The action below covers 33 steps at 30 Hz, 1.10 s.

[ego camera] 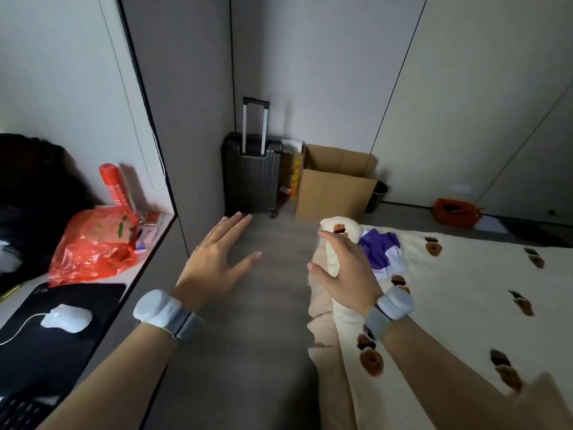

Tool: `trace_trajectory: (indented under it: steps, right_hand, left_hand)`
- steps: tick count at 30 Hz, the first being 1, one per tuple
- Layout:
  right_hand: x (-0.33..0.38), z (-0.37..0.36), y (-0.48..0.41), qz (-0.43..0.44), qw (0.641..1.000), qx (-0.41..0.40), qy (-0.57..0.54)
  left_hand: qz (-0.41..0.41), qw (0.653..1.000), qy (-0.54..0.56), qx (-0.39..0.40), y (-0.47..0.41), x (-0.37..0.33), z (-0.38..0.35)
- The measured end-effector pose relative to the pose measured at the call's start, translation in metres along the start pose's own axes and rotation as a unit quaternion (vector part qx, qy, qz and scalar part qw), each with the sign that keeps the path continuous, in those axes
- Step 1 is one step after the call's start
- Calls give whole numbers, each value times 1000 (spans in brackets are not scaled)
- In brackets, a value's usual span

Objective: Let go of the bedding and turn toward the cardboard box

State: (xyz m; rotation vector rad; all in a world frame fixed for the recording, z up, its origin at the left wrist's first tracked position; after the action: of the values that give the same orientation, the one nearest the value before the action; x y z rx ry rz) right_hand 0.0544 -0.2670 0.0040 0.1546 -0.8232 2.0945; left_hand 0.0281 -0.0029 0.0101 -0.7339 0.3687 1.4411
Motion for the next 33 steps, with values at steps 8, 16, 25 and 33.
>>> trace_trajectory:
  steps: [8,16,25,33]
  right_hand:
    - [-37,-22,-91,-44,999,-21,-5]
    - [-123,-47,-158,-82,995,-51,-15]
    - [-267,-67,-268,-107,993,-28,-32]
    - [-363,-84,-352,-126,991,0,-35]
  left_hand:
    - [-20,999,21,16,-124,33,13]
    - [-27,998,14,58,-239,48,-43]
    - [-37,996,-7,77,-413,25,-111]
    - [-39,996,-6,74,-528,31,-156]
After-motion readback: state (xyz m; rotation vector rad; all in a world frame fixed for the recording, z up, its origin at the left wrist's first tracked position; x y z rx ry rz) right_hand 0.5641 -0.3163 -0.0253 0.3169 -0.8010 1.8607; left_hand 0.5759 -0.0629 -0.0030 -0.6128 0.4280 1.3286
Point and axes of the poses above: each hand's wrist, its own y-axis away from the middle knuckle, its own z-axis out of the back of the hand, x = y × z, the point moved 3 cm from there along -y, towards the middle knuckle, and after that the axes turned 10 degrees about z, right-handed, at the moved point
